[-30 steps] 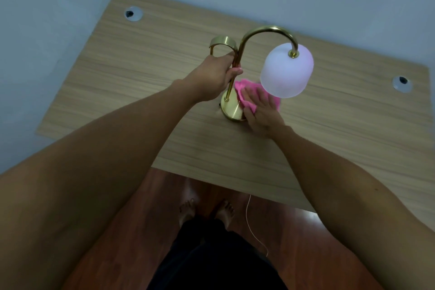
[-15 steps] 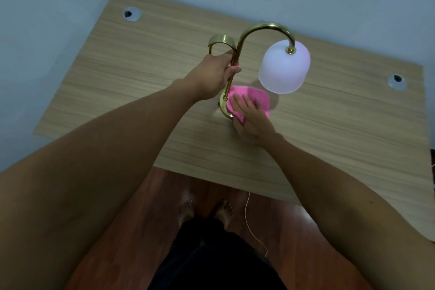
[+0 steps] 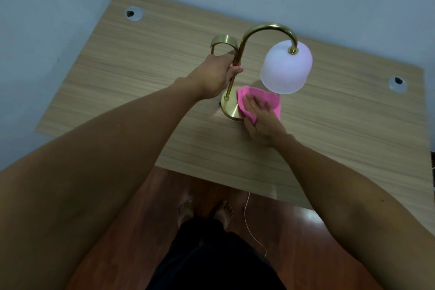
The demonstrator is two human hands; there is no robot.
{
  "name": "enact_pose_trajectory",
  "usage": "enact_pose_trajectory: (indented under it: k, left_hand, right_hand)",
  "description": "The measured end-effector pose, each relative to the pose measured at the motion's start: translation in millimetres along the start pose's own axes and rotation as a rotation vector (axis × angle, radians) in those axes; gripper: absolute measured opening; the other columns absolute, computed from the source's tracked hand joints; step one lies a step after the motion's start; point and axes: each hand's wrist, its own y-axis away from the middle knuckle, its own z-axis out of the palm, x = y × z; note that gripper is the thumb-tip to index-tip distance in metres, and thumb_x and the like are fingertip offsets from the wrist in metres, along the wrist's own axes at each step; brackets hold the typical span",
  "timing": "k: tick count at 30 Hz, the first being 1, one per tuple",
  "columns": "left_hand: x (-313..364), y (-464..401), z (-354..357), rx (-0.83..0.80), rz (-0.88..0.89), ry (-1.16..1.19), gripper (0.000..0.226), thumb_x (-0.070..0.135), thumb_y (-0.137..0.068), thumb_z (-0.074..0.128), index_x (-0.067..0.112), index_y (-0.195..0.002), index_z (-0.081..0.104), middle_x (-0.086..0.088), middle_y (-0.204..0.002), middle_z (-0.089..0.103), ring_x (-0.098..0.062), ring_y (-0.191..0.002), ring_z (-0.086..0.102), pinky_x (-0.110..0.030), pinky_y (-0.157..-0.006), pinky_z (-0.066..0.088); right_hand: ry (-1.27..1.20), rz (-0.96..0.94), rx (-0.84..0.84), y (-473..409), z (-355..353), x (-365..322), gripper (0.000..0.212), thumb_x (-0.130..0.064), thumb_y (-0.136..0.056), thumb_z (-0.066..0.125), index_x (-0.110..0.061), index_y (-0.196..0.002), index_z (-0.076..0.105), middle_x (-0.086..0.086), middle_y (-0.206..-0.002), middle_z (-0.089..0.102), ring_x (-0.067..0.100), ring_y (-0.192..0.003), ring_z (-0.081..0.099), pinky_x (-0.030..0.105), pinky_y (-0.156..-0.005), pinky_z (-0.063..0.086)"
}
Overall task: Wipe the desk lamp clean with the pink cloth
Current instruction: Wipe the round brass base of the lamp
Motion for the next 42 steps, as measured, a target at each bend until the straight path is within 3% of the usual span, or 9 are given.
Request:
enact_pose_trajectory:
  k: [3,7,25,30,32,35,37,40,42]
  left_hand:
    - [1,0,0,0.001,0.005,-0.011,0.031,0.033,-0.104,0.051,0.006,-0.116,0.06,-0.017,-0.101,0.074,-0.031,-0.091,0.073,-0.049,-0.088,0.058]
    - [0,-1,0,-0.01,0.008,-0.008,0.029,0.034,-0.104,0.05,0.009,-0.116,0.059,-0.015,-0.101,0.074,-0.031,-0.093,0.072,-0.05,-0.089,0.058]
    - [0,-1,-3,-0.017,0.014,-0.009,0.029,0.032,-0.104,0.051,0.006,-0.115,0.06,-0.018,-0.101,0.075,-0.031,-0.092,0.075,-0.051,-0.087,0.06]
    - [0,0,-3,-0.018,0.014,0.0,0.029,0.031,-0.104,0.052,0.006,-0.115,0.06,-0.018,-0.102,0.075,-0.031,-0.094,0.075,-0.05,-0.089,0.059]
    - [1,0,-3,-0.018,0.014,0.003,0.029,0.031,-0.104,0.052,0.006,-0.116,0.06,-0.018,-0.105,0.075,-0.031,-0.097,0.074,-0.049,-0.091,0.059]
    - [2,1,-3,-0.013,0.014,0.001,0.03,0.031,-0.104,0.051,0.006,-0.118,0.06,-0.016,-0.108,0.074,-0.03,-0.1,0.073,-0.048,-0.093,0.058]
    - [2,1,-2,-0.005,0.015,-0.003,0.031,0.033,-0.105,0.05,0.006,-0.118,0.06,-0.016,-0.106,0.074,-0.029,-0.098,0.073,-0.048,-0.092,0.058]
    - [2,1,-2,-0.004,0.016,-0.01,0.03,0.035,-0.104,0.049,0.009,-0.116,0.06,-0.016,-0.104,0.074,-0.03,-0.095,0.073,-0.049,-0.089,0.059]
    - [2,1,-2,-0.004,0.013,-0.02,0.029,0.035,-0.105,0.049,0.011,-0.115,0.061,-0.015,-0.103,0.074,-0.03,-0.094,0.073,-0.049,-0.089,0.059]
  right_hand:
    - [-0.082,0.128,0.038,-20,2,-23,0.069,-0.039,-0.109,0.026,-0.008,-0.168,0.007,0.015,-0.175,0.005,0.032,-0.163,-0.001,0.055,-0.132,0.002]
    - [-0.049,-0.063,0.017,14,15,-24,0.072,-0.043,-0.104,0.023,-0.009,-0.167,0.015,0.012,-0.176,0.008,0.03,-0.163,0.002,0.051,-0.132,0.002]
    - [0.239,-0.351,-0.028,6,10,-24,0.064,-0.042,-0.105,0.031,-0.016,-0.162,0.037,0.012,-0.17,0.033,0.036,-0.158,0.027,0.052,-0.131,0.012]
    - [0.146,-0.419,-0.044,21,-15,5,0.056,-0.033,-0.107,0.037,-0.009,-0.156,0.047,0.01,-0.166,0.04,0.026,-0.159,0.021,0.026,-0.13,-0.011]
    - [0.118,-0.359,-0.025,30,-25,12,0.051,-0.026,-0.107,0.046,-0.008,-0.155,0.049,0.01,-0.166,0.04,0.023,-0.156,0.025,0.017,-0.127,-0.007]
    - [-0.003,-0.106,0.068,44,-44,23,0.045,-0.017,-0.108,0.049,-0.014,-0.153,0.051,0.009,-0.161,0.046,0.025,-0.141,0.048,0.027,-0.119,0.031]
    - [-0.16,0.101,0.192,41,-56,23,0.043,-0.019,-0.109,0.04,-0.013,-0.151,0.052,0.011,-0.153,0.053,0.028,-0.132,0.053,0.027,-0.108,0.038]
    - [-0.531,0.466,0.3,23,-58,7,0.036,-0.022,-0.111,0.038,-0.008,-0.133,0.062,0.011,-0.095,0.073,0.021,-0.089,0.068,0.024,-0.081,0.047]
    - [-0.831,0.643,0.274,9,-47,-10,0.04,-0.039,-0.111,0.039,-0.013,-0.12,0.068,-0.003,-0.057,0.064,0.009,-0.056,0.064,0.026,-0.064,0.054]
